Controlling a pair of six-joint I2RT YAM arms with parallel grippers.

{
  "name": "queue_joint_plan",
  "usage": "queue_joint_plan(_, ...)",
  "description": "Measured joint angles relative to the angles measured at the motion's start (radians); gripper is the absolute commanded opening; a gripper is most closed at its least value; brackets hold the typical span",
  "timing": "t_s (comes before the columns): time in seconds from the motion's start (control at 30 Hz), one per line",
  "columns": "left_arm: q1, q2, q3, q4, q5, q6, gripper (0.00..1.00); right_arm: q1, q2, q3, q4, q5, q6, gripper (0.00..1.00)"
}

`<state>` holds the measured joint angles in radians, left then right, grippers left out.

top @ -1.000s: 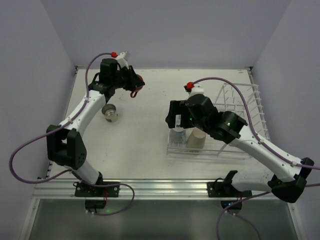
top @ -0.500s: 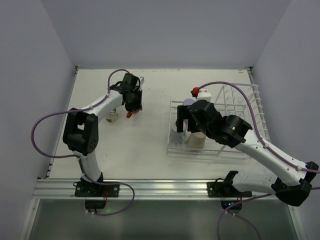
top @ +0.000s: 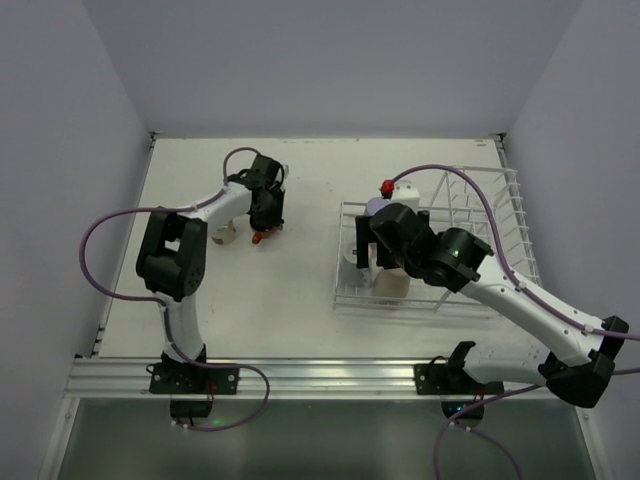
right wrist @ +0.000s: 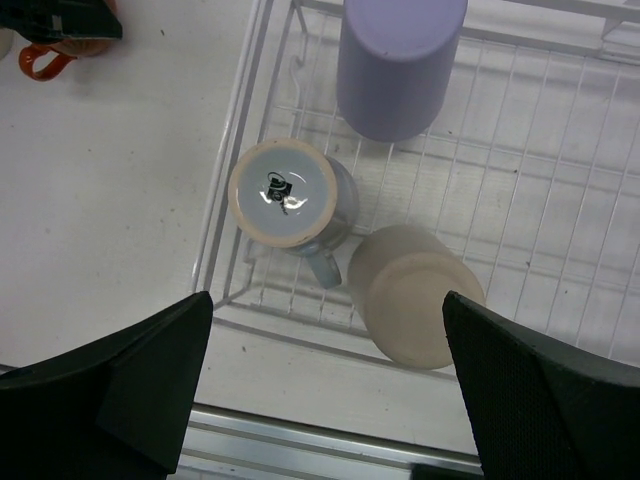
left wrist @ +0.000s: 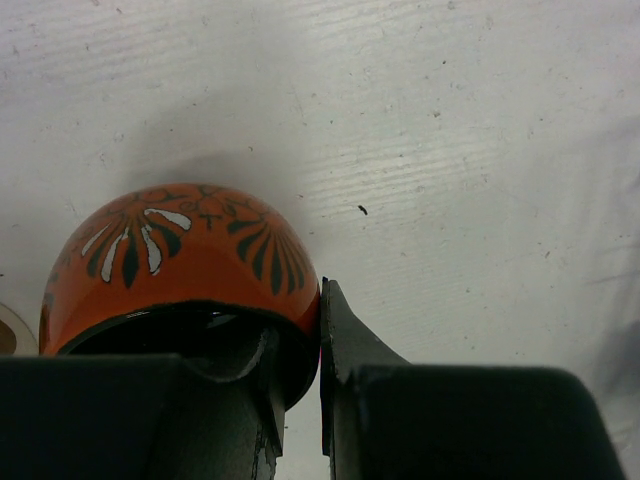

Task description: Unload the cups from the dish rack

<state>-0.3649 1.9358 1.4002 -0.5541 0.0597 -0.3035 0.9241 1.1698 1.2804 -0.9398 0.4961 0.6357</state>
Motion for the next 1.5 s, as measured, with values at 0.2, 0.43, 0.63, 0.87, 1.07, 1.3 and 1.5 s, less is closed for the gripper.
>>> queue_joint_plan(0.2,0.003,0.022,-0.009,0.007,-0.014,-0.002,0.0,0.0,0.042,0.0,-0.045,0.016,0.019,0.99)
queue_joint_plan(0.43,0.011,0.022,-0.01,0.006,-0.019,-0.003,0.0,0.002,0.082,0.0,-0.081,0.04,0.061,0.99)
queue_joint_plan(0.63,0.012,0.022,-0.011,0.005,-0.04,-0.003,0.13,0.005,0.085,0.0,-0.087,0.045,0.064,0.99)
queue_joint_plan(0.87,0.017,0.022,-0.013,0.008,-0.049,-0.004,0.27,0.01,0.149,0.018,-0.077,0.043,0.022,0.99)
queue_joint_plan(1.07,0.027,0.022,-0.015,0.008,-0.055,-0.003,0.39,0.012,0.159,0.021,-0.046,0.031,-0.017,0.99)
queue_joint_plan(1.3,0.033,0.022,-0.015,0.007,-0.061,-0.003,0.53,0.012,0.159,0.057,-0.047,0.039,-0.034,0.99)
queue_joint_plan(1.5,0.033,-0.005,-0.016,0.002,-0.065,-0.008,0.62,0.012,0.159,0.066,-0.058,0.079,-0.018,0.99)
